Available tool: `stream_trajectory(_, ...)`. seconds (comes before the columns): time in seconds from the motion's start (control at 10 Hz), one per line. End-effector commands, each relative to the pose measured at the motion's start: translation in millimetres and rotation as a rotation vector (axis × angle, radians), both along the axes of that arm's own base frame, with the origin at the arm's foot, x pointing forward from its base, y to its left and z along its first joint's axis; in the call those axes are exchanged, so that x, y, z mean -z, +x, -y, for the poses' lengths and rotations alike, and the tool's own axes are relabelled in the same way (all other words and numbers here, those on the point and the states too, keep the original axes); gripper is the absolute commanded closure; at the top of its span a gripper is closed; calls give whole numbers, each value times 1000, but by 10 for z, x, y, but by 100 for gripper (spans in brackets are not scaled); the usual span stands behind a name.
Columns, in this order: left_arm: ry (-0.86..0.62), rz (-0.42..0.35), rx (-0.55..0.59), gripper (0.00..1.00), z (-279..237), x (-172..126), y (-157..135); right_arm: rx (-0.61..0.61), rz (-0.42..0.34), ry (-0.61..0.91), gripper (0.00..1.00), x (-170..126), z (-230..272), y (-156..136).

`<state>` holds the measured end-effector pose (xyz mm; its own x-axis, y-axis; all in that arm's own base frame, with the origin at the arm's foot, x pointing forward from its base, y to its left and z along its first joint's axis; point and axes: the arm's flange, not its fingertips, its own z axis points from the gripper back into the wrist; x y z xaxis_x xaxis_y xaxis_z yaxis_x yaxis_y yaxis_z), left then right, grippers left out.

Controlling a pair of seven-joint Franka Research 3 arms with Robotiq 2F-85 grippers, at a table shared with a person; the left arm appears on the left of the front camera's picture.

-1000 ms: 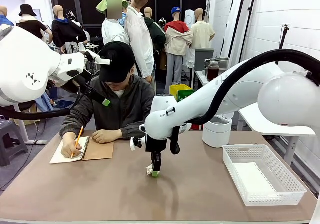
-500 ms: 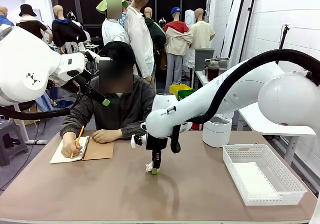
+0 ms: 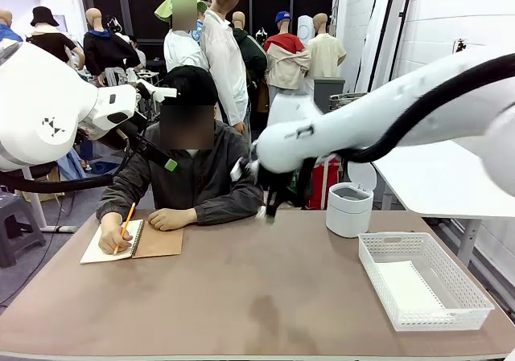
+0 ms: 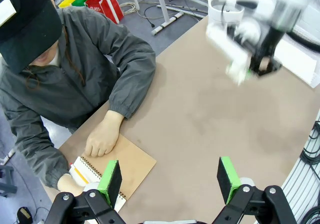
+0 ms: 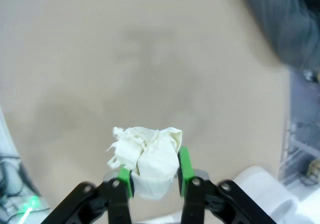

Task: Sort the paper based on its condition.
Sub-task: If a person hands you a paper, place it in the Organizing basket , and if it's crumpled, put it in the Trash can.

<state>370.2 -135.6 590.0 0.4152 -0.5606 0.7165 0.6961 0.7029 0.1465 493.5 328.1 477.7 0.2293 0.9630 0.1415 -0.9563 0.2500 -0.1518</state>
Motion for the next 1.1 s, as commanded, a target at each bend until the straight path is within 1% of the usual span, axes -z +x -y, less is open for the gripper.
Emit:
stream_trajectory(0.0,-7,-7,-12,0,-3,4,-3,145,65,-149,58,-264,346,14)
stream_trajectory(0.2,-7,-7,-12,0,-3,4,-3,252,118,-219,58,-506,629,217)
stream_trajectory(0.3,-7,-7,-12,0,-3,4,-3,306,149,-259,58,-569,772,322)
stream_trajectory(0.5,-7,-7,-12,0,-3,4,-3,382,196,-301,58,-630,998,495)
stream_trajectory(0.6,-7,-7,-12,0,-3,4,-3,407,211,-311,58,-635,1074,525)
stream_trajectory(0.7,-7,-7,-12,0,-3,4,-3,423,234,-311,58,-633,1079,503)
stream_trajectory(0.8,-7,-7,-12,0,-3,4,-3,362,201,-283,58,-614,1127,476)
stream_trajectory(1.0,-7,-7,-12,0,-3,4,-3,362,201,-283,58,-614,1127,476)
